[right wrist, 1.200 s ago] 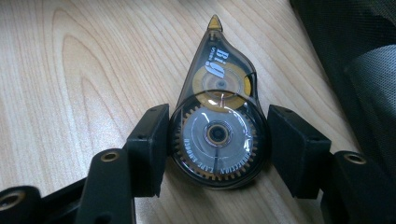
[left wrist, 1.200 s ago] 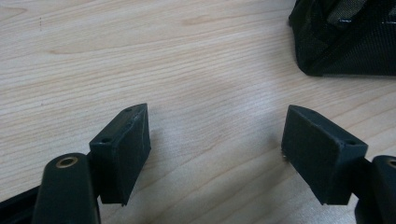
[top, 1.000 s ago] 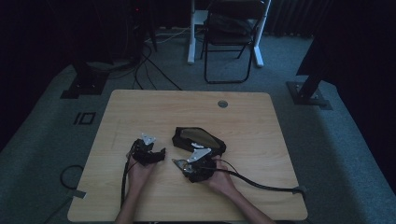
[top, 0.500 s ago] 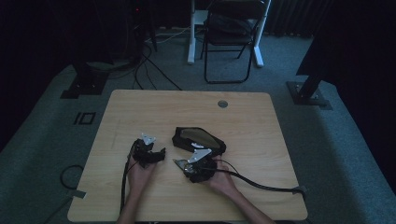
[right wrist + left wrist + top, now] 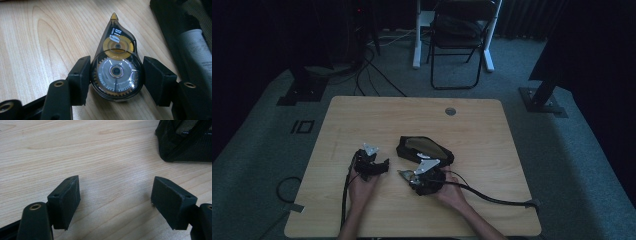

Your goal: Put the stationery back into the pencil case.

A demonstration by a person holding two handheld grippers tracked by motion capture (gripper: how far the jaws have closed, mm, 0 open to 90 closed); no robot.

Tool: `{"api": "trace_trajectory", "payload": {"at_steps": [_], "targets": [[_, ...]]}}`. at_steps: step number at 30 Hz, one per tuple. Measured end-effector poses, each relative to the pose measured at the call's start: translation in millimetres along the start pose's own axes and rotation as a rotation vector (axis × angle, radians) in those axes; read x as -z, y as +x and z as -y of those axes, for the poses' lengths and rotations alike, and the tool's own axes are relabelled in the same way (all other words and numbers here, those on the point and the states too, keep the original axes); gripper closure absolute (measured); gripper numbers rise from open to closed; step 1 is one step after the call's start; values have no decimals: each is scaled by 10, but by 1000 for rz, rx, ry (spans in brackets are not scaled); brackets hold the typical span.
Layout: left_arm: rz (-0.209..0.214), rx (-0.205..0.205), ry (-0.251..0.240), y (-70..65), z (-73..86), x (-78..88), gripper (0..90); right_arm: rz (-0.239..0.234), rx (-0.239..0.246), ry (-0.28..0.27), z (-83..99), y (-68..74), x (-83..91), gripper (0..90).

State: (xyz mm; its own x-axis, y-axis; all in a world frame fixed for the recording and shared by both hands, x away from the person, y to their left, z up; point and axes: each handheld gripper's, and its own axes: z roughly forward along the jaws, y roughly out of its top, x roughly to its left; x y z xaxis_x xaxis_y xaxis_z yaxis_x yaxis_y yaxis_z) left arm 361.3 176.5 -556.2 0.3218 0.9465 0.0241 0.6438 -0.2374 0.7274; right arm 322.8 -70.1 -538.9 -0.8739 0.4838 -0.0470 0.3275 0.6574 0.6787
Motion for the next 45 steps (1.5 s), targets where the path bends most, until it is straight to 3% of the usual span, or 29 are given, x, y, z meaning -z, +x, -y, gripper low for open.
{"api": "trace_trajectory", "payload": {"at_steps": [45], "targets": [[5,-7,4,-1,6,10,237,13,8,-60,-98,-29,228,416]]}}
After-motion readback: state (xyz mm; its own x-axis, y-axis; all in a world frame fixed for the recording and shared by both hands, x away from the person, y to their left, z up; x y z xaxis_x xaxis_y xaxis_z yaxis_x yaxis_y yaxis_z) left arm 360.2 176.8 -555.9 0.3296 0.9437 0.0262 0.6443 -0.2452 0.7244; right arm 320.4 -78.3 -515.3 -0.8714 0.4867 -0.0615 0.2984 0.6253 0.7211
